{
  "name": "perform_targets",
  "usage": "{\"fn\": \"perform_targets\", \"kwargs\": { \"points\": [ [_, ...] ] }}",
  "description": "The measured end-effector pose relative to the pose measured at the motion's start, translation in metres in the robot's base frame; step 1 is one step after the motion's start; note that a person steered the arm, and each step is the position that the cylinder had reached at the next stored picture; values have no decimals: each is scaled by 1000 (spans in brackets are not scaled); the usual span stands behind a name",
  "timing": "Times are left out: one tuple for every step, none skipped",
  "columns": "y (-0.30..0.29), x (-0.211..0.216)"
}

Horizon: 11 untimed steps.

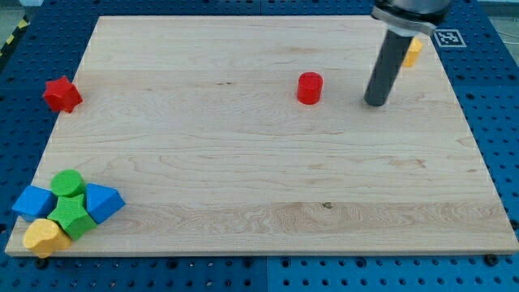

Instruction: Go to the top center of the board

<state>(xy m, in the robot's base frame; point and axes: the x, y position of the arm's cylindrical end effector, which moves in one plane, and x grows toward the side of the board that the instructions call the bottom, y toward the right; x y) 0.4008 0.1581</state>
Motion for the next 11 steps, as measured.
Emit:
{"fn": "perform_targets", "kwargs": {
  "points": [
    [-47,4],
    [-93,5],
    [-138,5],
    [-180,5],
    [-213,6],
    [-243,10],
    [-253,-22],
    [-253,-75],
    [-253,-124],
    [-253,-171],
    [-236,-190]
  ]
}}
